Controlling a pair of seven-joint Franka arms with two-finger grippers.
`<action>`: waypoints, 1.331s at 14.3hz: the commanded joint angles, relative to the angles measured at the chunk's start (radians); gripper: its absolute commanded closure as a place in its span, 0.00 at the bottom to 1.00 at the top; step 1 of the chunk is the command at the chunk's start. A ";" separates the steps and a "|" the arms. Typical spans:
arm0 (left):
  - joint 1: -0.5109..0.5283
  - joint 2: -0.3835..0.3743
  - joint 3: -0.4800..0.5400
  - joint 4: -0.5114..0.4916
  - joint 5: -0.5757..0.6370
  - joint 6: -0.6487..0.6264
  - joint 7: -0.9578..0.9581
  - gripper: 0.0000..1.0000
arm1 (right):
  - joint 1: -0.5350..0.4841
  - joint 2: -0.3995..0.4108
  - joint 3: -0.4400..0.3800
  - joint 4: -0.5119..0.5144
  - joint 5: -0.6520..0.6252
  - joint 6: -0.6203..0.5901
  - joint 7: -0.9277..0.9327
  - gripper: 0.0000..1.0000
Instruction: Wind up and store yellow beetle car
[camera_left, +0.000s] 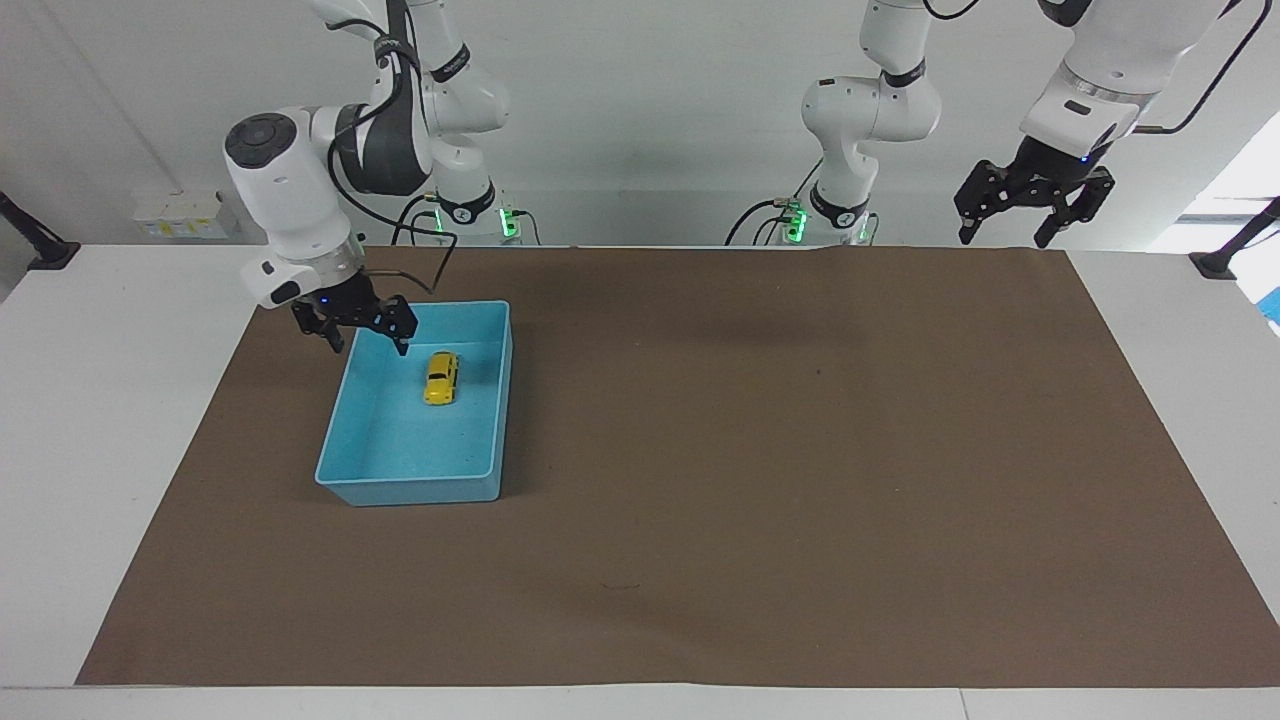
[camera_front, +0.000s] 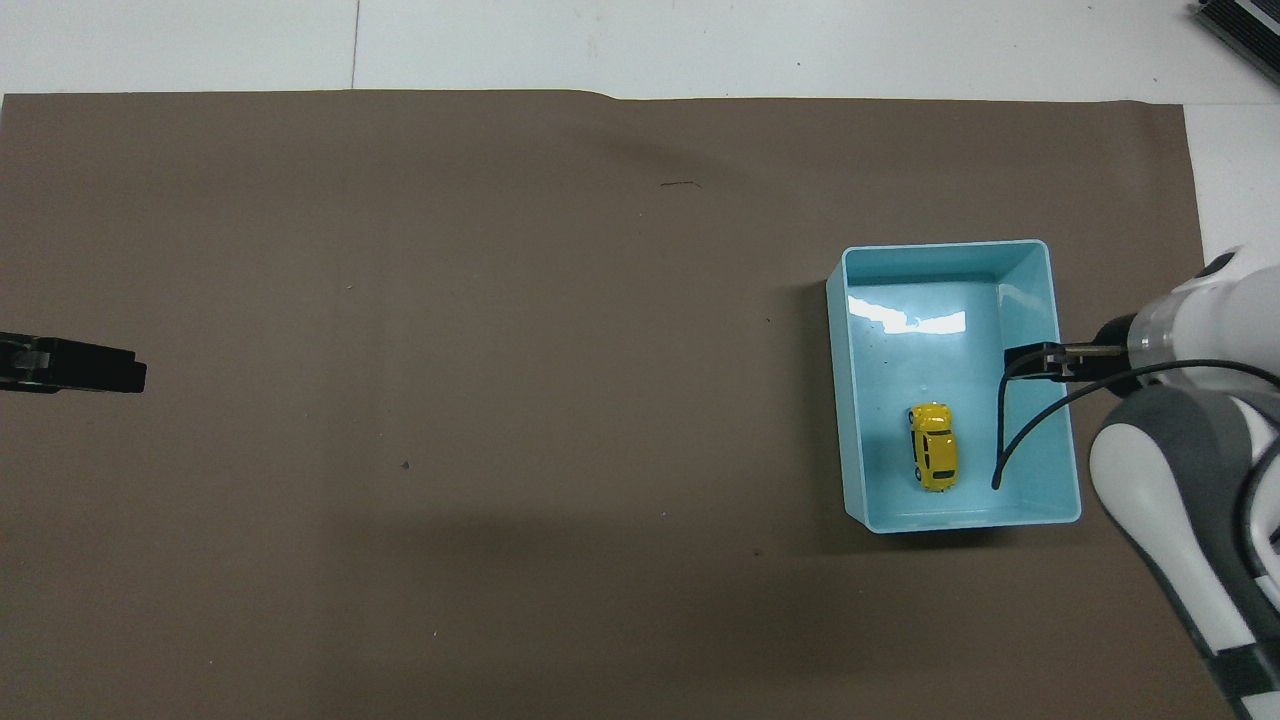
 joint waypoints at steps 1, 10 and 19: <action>0.015 -0.005 -0.009 0.011 -0.001 -0.019 0.007 0.00 | -0.021 0.046 0.005 0.137 -0.007 -0.109 -0.004 0.00; 0.015 -0.005 -0.009 0.011 -0.001 -0.020 0.007 0.00 | -0.112 0.040 0.008 0.302 0.009 -0.290 -0.017 0.00; 0.014 -0.005 -0.008 0.011 -0.001 -0.019 0.007 0.00 | -0.096 0.029 0.021 0.431 0.006 -0.478 0.036 0.00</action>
